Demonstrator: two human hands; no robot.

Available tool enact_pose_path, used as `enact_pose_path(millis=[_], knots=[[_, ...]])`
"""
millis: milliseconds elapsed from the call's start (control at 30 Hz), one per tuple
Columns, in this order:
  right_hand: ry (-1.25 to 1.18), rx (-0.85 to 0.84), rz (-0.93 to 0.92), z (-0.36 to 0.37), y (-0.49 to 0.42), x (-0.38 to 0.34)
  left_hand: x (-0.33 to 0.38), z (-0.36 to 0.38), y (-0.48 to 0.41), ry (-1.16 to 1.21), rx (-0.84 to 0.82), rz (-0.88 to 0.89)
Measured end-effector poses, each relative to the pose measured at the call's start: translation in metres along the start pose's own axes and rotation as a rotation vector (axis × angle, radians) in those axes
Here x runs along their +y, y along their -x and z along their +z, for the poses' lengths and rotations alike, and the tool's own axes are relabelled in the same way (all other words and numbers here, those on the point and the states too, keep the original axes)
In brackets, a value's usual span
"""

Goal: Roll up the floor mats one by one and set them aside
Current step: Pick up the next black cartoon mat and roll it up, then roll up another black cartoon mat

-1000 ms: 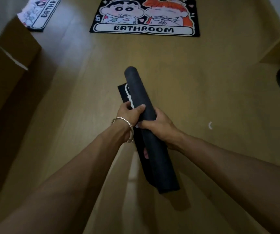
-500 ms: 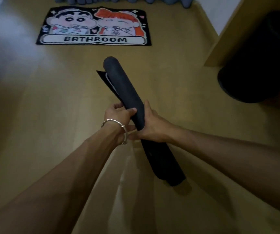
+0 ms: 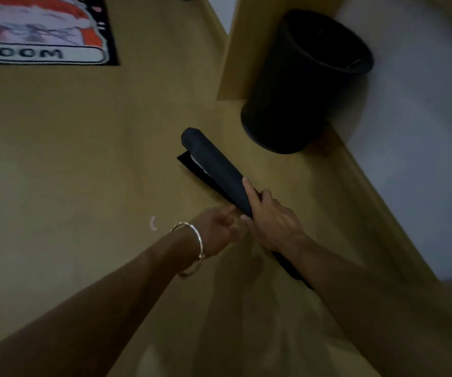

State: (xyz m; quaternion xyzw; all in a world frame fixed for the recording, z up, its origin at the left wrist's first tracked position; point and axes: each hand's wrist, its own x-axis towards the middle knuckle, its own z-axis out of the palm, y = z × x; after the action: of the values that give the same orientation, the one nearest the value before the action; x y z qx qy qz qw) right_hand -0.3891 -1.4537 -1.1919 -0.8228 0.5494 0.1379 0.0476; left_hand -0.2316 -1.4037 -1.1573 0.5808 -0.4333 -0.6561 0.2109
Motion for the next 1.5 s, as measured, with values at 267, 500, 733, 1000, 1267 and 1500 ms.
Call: enact_pose_path(millis=[267,500,733,1000,1267,1500], knots=[[0.057,-0.076,0.349,0.027,0.041,0.139,-0.012,0.04,-0.035,-0.047,-0.097,-0.031],[0.152,-0.049,0.445,0.049,0.041,0.185,0.002,0.085,-0.061,-0.195,-0.162,0.099],[0.076,-0.07,0.568,0.05,0.03,0.214,0.013,0.119,-0.076,-0.192,-0.247,0.152],[0.262,-0.03,0.545,0.068,0.028,0.23,0.011,0.128,-0.082,-0.047,-0.279,0.053],[0.113,-0.144,0.726,0.063,-0.02,0.161,0.018,0.114,-0.097,-0.187,-0.259,0.009],[-0.278,-0.096,-0.087,0.026,-0.084,-0.001,0.049,0.019,-0.08,-0.628,0.025,0.017]])
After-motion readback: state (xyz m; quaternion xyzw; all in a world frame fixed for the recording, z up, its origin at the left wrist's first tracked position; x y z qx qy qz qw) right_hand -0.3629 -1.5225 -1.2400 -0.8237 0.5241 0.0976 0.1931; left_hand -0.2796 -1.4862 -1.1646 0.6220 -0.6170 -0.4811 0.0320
